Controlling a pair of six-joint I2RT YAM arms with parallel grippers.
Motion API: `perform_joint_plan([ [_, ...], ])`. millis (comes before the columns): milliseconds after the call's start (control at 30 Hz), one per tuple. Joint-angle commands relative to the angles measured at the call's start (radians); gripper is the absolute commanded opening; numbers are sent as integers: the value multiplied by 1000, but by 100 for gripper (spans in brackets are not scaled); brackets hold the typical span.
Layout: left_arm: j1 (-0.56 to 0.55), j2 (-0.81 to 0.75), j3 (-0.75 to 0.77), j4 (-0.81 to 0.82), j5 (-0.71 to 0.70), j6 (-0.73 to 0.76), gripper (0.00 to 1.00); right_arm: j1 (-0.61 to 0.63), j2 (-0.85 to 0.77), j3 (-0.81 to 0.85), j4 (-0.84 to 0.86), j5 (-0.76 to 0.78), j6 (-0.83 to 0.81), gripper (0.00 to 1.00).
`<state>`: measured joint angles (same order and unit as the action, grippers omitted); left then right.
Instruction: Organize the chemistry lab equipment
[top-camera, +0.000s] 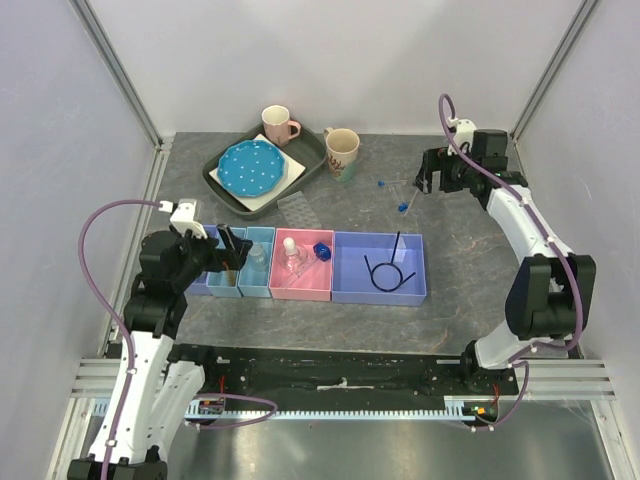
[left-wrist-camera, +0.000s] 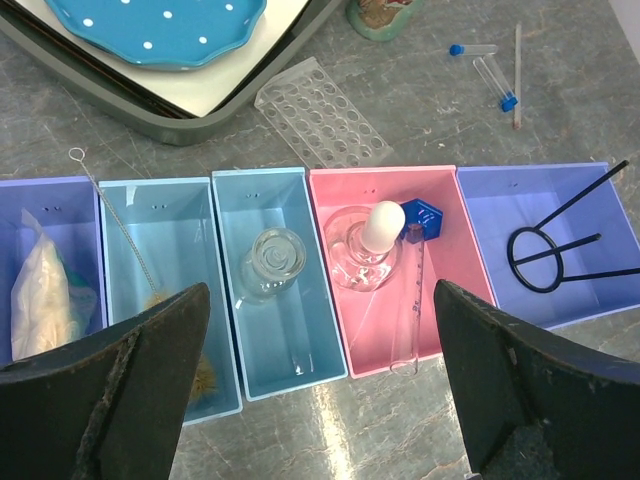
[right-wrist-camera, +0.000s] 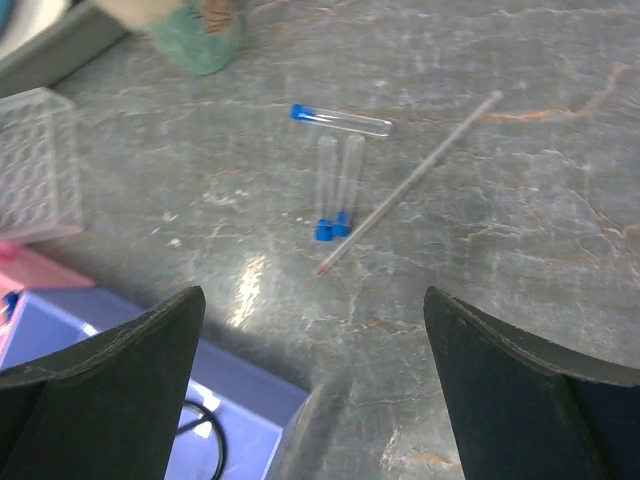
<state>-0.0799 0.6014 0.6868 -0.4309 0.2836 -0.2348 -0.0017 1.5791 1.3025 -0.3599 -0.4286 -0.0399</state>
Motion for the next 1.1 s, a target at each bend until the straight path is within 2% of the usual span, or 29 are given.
perform_joint_plan([
  [0, 3, 15, 0, 49, -12, 48, 100, 52, 67, 3, 110, 304, 116, 98],
  [100, 2, 21, -3, 54, -8, 49, 99, 83, 160, 59, 95, 401, 146, 98],
  [200, 2, 26, -3, 54, -7, 52, 99, 103, 246, 116, 95, 422, 153, 97],
  [300, 3, 34, -3, 52, -12, 54, 99, 111, 327, 179, 96, 484, 190, 87],
  [333, 3, 38, -3, 52, -15, 54, 99, 112, 366, 193, 96, 494, 201, 78],
  [400, 3, 40, -4, 52, -15, 54, 99, 114, 401, 230, 96, 536, 225, 69],
  [600, 3, 57, -4, 50, -14, 54, 99, 117, 470, 274, 110, 547, 224, 55],
  [800, 2, 77, -4, 50, -9, 55, 99, 127, 510, 330, 95, 397, 175, 54],
  [833, 3, 77, -4, 50, -8, 55, 99, 131, 513, 342, 88, 371, 120, 55],
  [867, 3, 80, -6, 52, -9, 55, 99, 131, 519, 371, 75, 282, 76, 56],
  [900, 3, 83, -6, 50, -9, 55, 99, 132, 533, 389, 35, 240, 8, 60],
  [1067, 3, 95, -6, 50, -9, 57, 99, 135, 582, 512, -79, 151, -214, 61],
])
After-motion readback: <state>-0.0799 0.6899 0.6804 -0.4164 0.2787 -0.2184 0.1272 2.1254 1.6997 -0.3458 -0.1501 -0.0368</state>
